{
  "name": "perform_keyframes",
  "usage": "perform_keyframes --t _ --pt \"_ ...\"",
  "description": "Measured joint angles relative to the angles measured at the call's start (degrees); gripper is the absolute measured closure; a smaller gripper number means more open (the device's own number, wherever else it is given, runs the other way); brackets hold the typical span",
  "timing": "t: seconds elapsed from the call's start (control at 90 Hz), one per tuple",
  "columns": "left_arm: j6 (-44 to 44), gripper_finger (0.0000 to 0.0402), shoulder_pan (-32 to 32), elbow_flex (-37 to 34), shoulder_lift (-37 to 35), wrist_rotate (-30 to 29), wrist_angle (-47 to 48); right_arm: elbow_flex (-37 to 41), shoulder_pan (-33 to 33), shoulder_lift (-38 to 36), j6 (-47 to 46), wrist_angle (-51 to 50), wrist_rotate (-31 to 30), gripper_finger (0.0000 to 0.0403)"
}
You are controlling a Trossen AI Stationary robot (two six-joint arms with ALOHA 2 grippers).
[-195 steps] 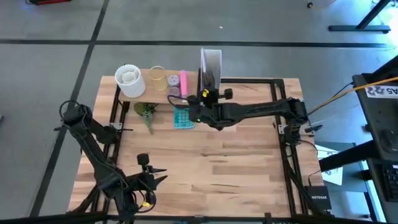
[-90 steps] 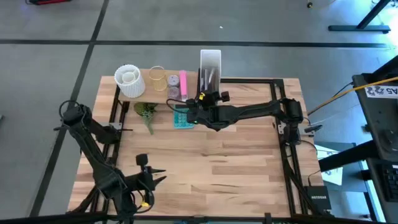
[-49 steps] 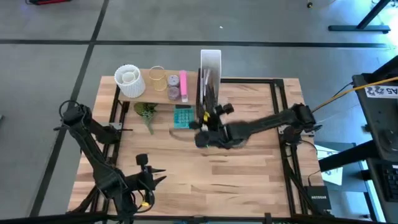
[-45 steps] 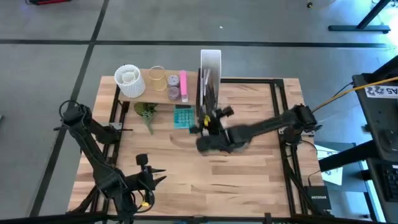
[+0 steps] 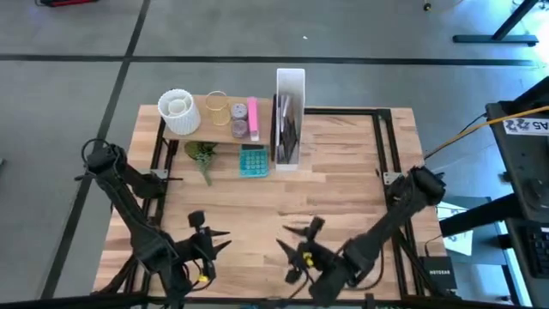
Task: Stock shelves
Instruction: Remove the blue calculator from under the shelf
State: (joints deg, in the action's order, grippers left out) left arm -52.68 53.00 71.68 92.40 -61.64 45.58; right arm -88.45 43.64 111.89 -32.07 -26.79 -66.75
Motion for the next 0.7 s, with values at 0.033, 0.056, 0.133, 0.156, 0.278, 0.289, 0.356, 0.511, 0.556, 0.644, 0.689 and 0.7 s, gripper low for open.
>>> perform_keyframes --t 0.033,0.056,0.133,0.156,0.278,0.289,0.356,0.511,0.556,0.644,0.689,0.7 --pt "-0.81 0.0311 -0.37 0.0 0.48 0.16 0.02 -0.02 0.38 1.16 -1.98 -0.13 -0.5 0.0226" --pt "-1.12 0.0311 -0.72 -0.01 0.85 0.34 0.04 0.01 0.56 2.05 -3.13 -0.2 -0.89 0.0226" --pt "-2.67 0.0311 -1.82 0.0 2.23 0.82 0.03 0.02 0.7 4.99 -7.24 0.12 -2.47 0.0226" --pt "-3.2 0.0311 -2.15 0.0 2.68 1.1 0.05 0.05 0.77 5.74 -8.4 0.04 -2.86 0.0226" --pt "-6.25 0.0311 -4.2 -0.02 5.26 4.38 0.69 0.05 0.66 9.22 -12.7 -0.22 -1.57 0.0226" --pt "-6.51 0.0311 -4.42 -0.02 5.44 4.75 0.7 0.05 0.66 9.49 -12.8 -0.27 -1.34 0.0226" --pt "-8.04 0.0311 -5.55 -0.02 6.48 6.15 0.68 0.06 0.64 10.34 -12.94 -0.65 0.22 0.0226" --pt "-16.81 0.0311 -8.93 -0.03 7.89 8.36 4.39 0.05 0.65 10.52 -12.95 -1.2 1.5 0.0226" --pt "-17.68 0.0311 -10.06 -0.02 7.92 8.99 5.55 0.05 0.64 10.54 -12.88 -1.33 1.25 0.0226" --pt "-17.24 0.03 -12.97 -0.02 7.96 10.1 7.0 0.05 0.64 10.54 -12.73 -1.36 0.87 0.0226" --pt "-16.02 0.0289 -14.68 -0.02 7.98 10.34 7.04 0.05 0.64 10.54 -12.73 -1.66 0.69 0.0226" --pt "-15.67 0.0286 -15.18 -0.02 7.98 10.41 7.08 0.05 0.64 10.54 -12.72 -1.73 0.6 0.0226"
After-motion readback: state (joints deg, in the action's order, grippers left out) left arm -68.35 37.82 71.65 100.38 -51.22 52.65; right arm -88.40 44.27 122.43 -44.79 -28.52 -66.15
